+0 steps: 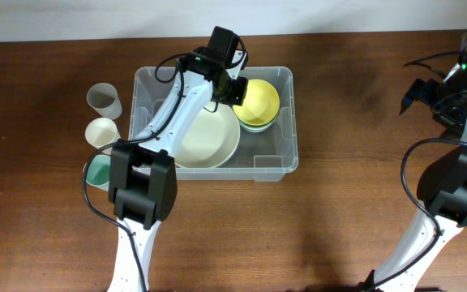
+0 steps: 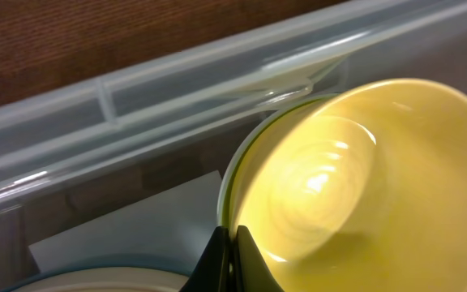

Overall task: Pack container
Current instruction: 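Lower the yellow bowl onto the green bowl and open the left gripper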

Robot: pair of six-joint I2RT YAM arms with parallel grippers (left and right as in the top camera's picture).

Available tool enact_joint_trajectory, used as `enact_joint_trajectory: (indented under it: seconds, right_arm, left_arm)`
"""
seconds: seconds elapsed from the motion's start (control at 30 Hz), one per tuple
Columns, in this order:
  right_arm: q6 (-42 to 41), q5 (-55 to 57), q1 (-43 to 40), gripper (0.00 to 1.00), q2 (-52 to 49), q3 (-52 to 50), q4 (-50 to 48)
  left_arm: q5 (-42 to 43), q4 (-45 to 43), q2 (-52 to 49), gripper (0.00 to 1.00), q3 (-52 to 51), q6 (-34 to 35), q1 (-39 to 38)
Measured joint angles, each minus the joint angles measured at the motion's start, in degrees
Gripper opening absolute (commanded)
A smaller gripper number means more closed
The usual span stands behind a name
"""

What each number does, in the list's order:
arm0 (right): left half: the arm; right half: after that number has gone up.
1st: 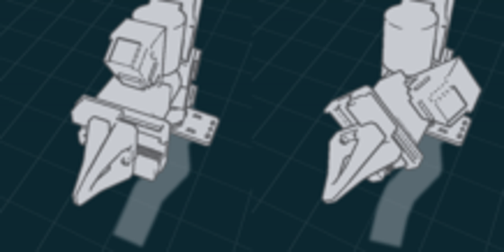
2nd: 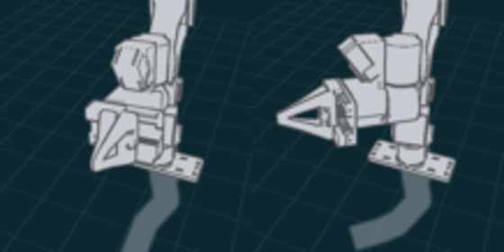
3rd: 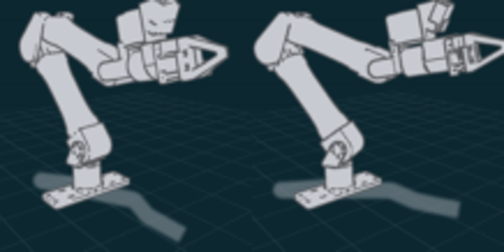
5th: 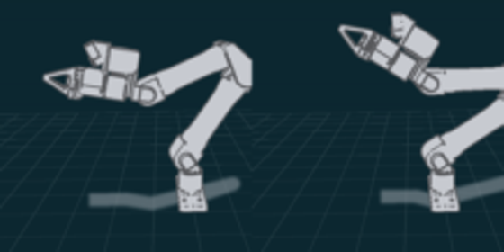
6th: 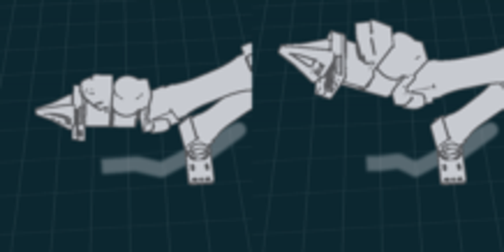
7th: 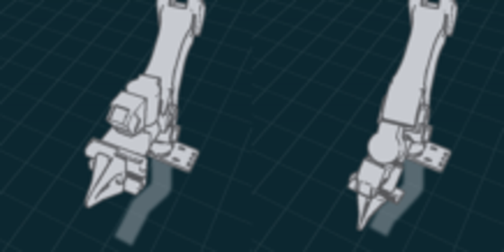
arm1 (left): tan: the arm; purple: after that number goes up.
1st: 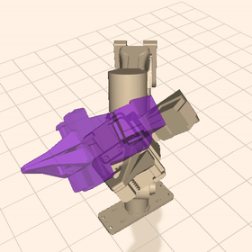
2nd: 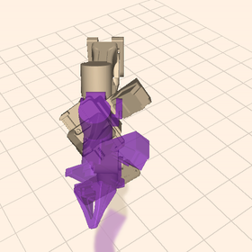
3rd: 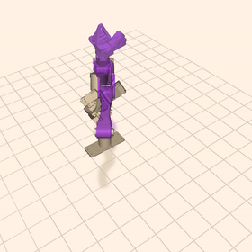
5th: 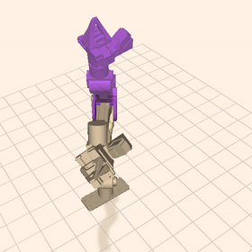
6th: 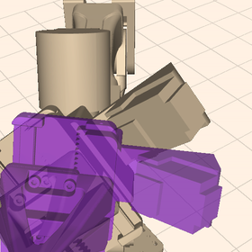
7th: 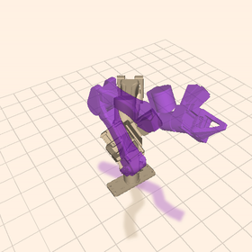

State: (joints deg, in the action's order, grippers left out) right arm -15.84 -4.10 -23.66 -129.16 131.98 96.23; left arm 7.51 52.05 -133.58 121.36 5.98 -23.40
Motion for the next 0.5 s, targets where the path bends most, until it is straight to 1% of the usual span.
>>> enact_joint_trajectory:
  seconds: [0.23,0.5]
  right_arm:
    - [0.0,0.0,0.0,0.99,0.0,0.0,0.0]
    - [0.0,0.0,0.0,0.99,0.0,0.0,0.0]
  left_arm:
    - [2.3,0.6,0.0,0.01,0.0,0.0,0.0]
    - [3.3,3.5,0.0,0.01,0.0,0.0,0.4]
